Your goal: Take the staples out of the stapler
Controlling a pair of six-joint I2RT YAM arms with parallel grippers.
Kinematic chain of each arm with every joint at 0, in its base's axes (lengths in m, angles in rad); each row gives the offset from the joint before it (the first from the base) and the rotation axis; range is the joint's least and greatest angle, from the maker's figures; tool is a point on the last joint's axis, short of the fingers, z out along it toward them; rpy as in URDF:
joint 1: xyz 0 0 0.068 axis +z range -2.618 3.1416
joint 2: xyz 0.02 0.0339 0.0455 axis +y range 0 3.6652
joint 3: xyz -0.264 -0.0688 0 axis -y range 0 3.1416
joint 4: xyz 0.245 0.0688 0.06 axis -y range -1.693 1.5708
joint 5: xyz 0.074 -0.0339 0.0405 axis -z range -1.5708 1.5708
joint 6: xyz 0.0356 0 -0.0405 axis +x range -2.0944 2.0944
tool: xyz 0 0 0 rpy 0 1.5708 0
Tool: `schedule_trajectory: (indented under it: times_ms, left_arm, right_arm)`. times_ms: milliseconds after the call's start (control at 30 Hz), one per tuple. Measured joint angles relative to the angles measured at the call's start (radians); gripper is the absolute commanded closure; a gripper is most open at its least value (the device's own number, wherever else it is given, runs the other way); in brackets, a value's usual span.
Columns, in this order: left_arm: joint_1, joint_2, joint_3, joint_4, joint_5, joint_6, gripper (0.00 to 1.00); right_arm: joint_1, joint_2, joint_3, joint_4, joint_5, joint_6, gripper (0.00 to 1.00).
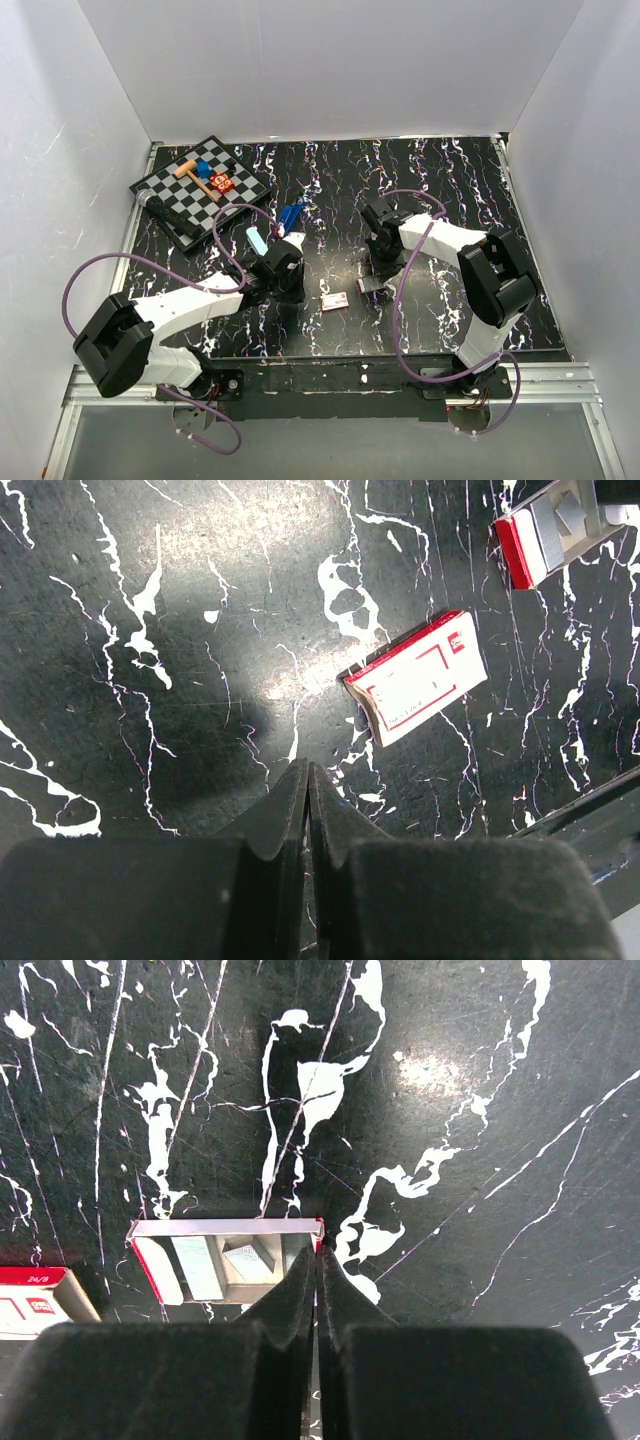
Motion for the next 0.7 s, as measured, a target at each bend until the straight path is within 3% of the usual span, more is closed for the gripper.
schedule_trajectory:
  times_ms: [700]
  left_arm:
    - [0.000,0.147,0.026,0.037,0.017,-0.008,1.00]
  right_arm:
    - [0.069,-0.006,-0.003,-0.001,0.023,0.026,0.99]
